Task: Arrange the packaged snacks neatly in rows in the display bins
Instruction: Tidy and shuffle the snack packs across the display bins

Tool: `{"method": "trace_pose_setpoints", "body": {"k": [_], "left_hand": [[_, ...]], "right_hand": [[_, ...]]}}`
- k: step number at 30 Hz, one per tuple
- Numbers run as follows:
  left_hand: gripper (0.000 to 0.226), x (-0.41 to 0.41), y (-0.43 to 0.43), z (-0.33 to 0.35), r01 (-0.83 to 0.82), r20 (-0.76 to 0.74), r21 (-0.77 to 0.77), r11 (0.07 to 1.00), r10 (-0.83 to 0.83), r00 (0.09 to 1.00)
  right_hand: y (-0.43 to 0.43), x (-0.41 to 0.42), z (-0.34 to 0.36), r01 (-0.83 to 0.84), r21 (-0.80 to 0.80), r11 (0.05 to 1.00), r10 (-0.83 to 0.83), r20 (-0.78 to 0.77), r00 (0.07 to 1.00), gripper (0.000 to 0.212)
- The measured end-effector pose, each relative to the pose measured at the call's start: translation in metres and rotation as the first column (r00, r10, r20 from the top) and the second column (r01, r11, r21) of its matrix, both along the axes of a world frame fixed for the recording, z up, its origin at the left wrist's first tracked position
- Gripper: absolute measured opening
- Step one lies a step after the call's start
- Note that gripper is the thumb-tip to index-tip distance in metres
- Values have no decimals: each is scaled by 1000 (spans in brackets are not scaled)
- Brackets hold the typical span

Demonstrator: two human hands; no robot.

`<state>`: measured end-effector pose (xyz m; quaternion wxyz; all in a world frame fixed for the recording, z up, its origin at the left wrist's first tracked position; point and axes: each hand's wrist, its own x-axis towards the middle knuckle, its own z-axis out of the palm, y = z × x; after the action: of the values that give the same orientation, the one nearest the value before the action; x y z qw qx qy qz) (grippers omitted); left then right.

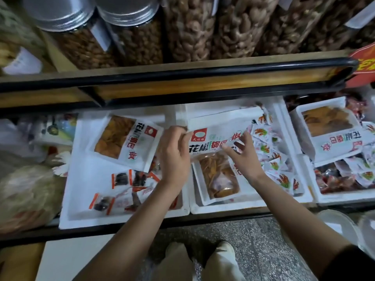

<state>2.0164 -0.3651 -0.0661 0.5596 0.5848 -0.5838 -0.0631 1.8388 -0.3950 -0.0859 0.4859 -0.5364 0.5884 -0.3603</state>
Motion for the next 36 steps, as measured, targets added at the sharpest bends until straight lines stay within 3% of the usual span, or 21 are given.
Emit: {"method": "trace_pose_setpoints", "body": {"k": [3,6,8,10,14,16,19,22,25,28,32,36], "left_hand": [[14,22,21,7,-66,-141,72,995,75,987],[16,52,45,1,-146,-235,157,977,181,955],[13,74,60,-5,-192,-256,190,963,237,937],[12,94,70,-13,-210,-275,232,950,271,923],[16,119,84,-35,-196,-275,327,924,291,916],[16,126,88,-42,-185,-300,354,917,299,906],[20,133,85,-42,-124,-409,375,919,284,867],[22,139,73,-41,-51,-537,426,903,298,789],[19,138,56,-41,19,-598,471,882,304,741],[17,138,30,-40,79,-605,478,875,262,752],[14,149,-8,-44,139,-443,528,838,131,887],[23,172,-24,-61,184,-358,571,800,40,933]], "right_hand": [[9,19,-2,-13,-124,992,8,-43,999,17],[21,41,-1,-37,-180,983,15,-117,993,26],[29,63,-5,-102,-125,987,82,-156,984,28],[37,88,-13,-132,7,991,132,-82,988,8],[48,130,-31,-250,219,943,241,67,968,64],[47,136,-43,-263,258,930,252,74,965,68],[44,133,-54,-277,304,911,283,24,959,52],[44,125,-49,-278,205,938,294,-51,954,44],[42,116,-39,-169,33,985,172,-168,971,28],[32,109,-34,-38,-88,995,11,-288,958,14],[16,116,-39,72,-99,993,-101,-339,935,27],[-1,129,-42,101,-108,989,-131,-322,938,28]]}}
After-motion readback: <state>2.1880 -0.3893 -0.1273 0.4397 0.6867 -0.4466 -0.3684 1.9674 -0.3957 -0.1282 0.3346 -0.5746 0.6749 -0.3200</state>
